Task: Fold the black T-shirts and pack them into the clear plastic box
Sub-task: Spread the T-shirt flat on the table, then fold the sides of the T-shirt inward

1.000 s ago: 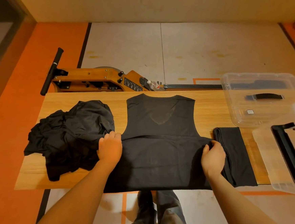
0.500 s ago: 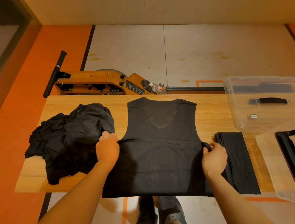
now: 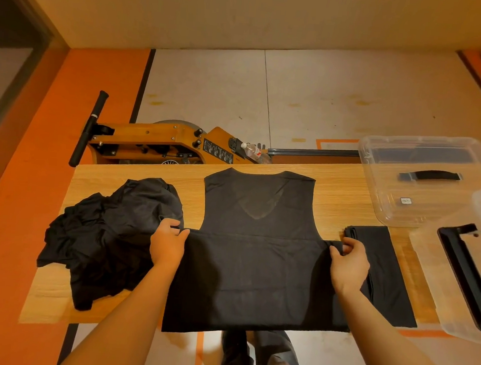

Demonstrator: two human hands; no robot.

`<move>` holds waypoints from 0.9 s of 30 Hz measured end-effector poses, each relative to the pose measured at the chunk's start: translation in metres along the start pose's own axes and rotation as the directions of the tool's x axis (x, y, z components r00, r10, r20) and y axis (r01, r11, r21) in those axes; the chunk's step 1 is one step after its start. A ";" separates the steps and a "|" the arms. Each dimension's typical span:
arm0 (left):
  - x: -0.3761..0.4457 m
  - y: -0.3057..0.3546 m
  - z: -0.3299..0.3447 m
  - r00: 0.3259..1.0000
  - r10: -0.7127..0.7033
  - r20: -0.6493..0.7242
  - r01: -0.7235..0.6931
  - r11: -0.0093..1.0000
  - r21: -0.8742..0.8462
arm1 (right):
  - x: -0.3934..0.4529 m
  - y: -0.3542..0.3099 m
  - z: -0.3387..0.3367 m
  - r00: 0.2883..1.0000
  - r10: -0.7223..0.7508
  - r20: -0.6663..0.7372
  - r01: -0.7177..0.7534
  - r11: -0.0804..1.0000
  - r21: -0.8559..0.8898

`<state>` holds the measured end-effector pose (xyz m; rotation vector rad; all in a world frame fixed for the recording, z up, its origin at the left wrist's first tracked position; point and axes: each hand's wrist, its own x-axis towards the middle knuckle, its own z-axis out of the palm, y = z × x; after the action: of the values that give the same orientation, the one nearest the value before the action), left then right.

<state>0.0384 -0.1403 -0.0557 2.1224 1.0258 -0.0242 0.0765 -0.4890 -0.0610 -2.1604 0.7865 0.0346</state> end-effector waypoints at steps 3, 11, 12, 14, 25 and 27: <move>-0.001 0.007 -0.003 0.999 -0.036 -0.007 0.036 0.999 -0.041 | 0.006 -0.004 -0.004 1.000 -0.005 0.011 0.004 1.000 0.026; 0.004 0.032 -0.004 0.999 -0.035 -0.030 0.033 0.996 -0.079 | 0.024 -0.016 -0.009 1.000 -0.022 0.005 0.022 0.999 0.035; 0.008 0.034 -0.005 0.999 -0.025 -0.035 0.022 0.997 -0.076 | 0.028 -0.017 -0.009 1.000 -0.020 0.006 0.020 0.999 0.043; 0.014 0.039 -0.005 0.999 -0.008 -0.045 0.004 0.997 -0.079 | 0.037 -0.021 -0.010 1.000 -0.016 0.011 0.015 0.998 0.064; 0.065 0.067 0.002 0.997 -0.037 -0.066 0.023 0.981 -0.194 | 0.096 -0.050 0.001 0.999 0.001 0.038 -0.008 0.983 0.186; 0.075 0.073 0.006 0.996 -0.064 -0.070 0.048 0.978 -0.201 | 0.107 -0.056 0.007 0.998 0.013 0.054 -0.024 0.980 0.197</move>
<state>0.1407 -0.1224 -0.0382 1.9248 1.0854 0.1278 0.1947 -0.5138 -0.0570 -1.9569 0.7475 0.0221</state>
